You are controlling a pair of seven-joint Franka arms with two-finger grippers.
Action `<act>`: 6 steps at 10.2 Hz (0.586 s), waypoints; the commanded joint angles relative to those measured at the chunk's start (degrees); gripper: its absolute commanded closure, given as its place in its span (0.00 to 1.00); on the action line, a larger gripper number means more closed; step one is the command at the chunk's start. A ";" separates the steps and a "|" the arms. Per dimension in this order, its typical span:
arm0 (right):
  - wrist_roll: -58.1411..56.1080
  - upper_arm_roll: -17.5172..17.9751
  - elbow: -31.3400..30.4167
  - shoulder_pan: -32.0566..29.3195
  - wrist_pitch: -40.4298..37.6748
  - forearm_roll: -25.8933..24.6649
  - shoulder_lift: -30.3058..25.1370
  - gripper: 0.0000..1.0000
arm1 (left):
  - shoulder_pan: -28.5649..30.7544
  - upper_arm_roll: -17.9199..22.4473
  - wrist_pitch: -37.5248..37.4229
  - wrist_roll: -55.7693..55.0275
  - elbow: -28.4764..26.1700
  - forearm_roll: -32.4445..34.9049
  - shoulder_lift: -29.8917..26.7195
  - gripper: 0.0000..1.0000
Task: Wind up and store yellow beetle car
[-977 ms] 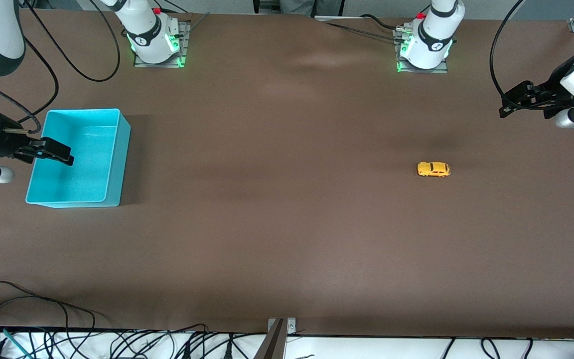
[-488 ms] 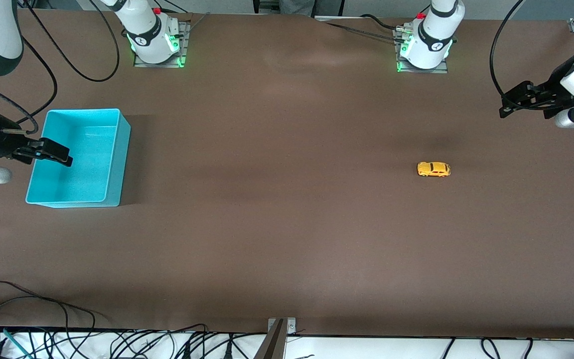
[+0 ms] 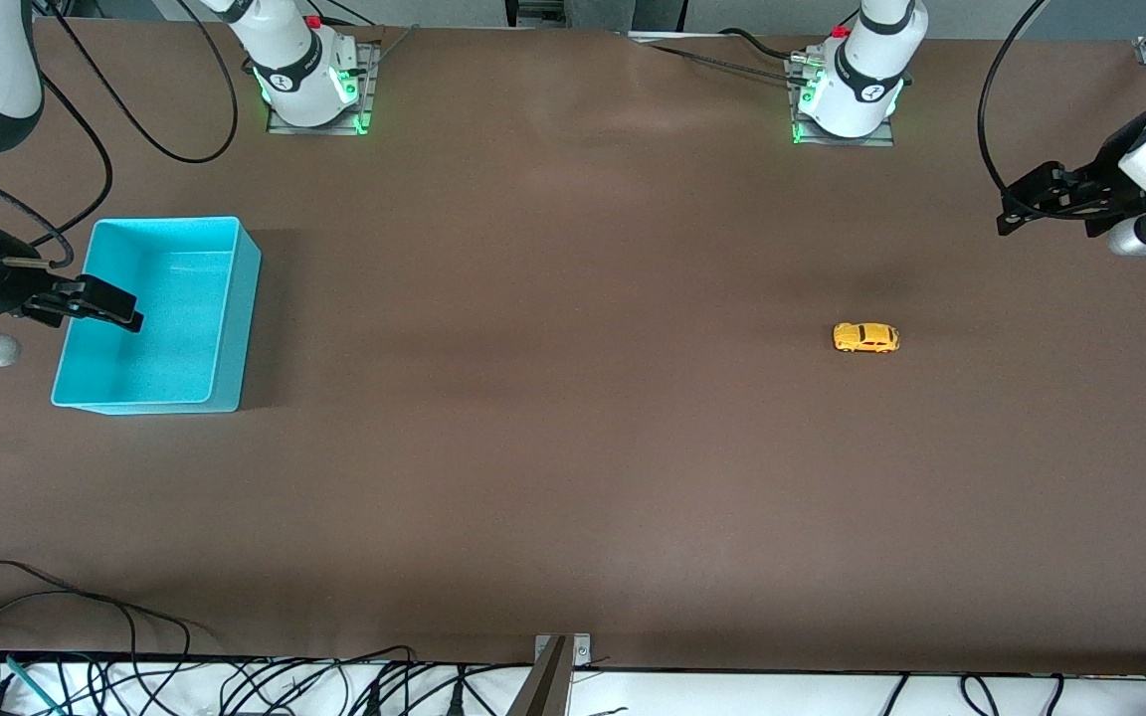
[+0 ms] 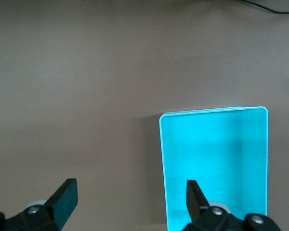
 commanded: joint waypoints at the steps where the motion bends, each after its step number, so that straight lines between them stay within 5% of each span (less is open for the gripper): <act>1: 0.68 0.06 0.64 -0.28 -0.74 1.00 0.25 0.00 | 0.49 -0.32 -1.31 -0.28 1.89 -0.72 0.86 0.00; 6: 0.25 0.06 0.02 -0.36 -0.30 1.00 0.43 0.00 | 0.58 -0.32 -1.31 -0.28 1.89 -0.72 0.86 0.00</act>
